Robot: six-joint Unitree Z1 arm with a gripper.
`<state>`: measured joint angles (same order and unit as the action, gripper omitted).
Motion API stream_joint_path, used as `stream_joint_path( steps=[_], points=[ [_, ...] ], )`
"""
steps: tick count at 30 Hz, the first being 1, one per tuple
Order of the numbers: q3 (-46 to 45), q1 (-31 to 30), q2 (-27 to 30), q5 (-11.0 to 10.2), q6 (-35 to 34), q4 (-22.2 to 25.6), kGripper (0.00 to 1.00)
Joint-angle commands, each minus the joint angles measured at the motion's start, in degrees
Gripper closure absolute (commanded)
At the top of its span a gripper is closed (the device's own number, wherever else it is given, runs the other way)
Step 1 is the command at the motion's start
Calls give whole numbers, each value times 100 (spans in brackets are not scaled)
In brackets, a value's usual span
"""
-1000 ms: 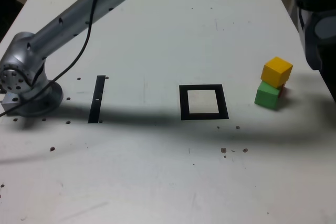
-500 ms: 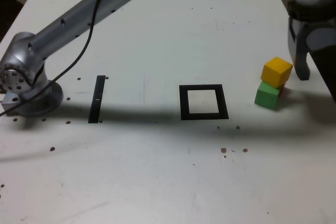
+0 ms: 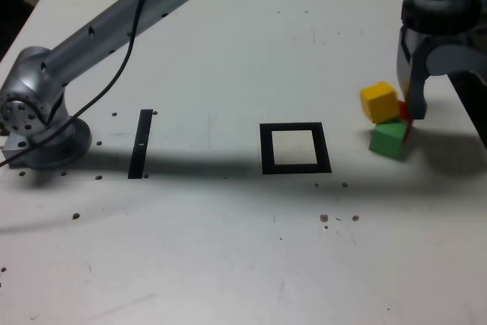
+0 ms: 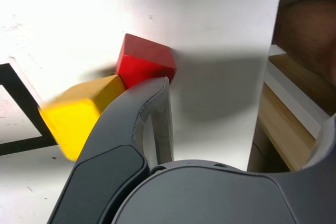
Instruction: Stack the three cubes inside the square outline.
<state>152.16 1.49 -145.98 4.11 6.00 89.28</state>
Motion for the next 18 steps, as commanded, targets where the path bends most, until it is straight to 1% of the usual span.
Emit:
stream_joint_path(
  steps=[1, 12, 15, 18],
  points=[
    [-26, 28, 42, 2, -11, 51, 1],
    [-95, 82, 41, -3, 62, 53, 0],
    [-101, 102, 37, -58, 182, 109, 0],
    [-104, 149, 47, -160, 348, 199, 0]
  ],
)
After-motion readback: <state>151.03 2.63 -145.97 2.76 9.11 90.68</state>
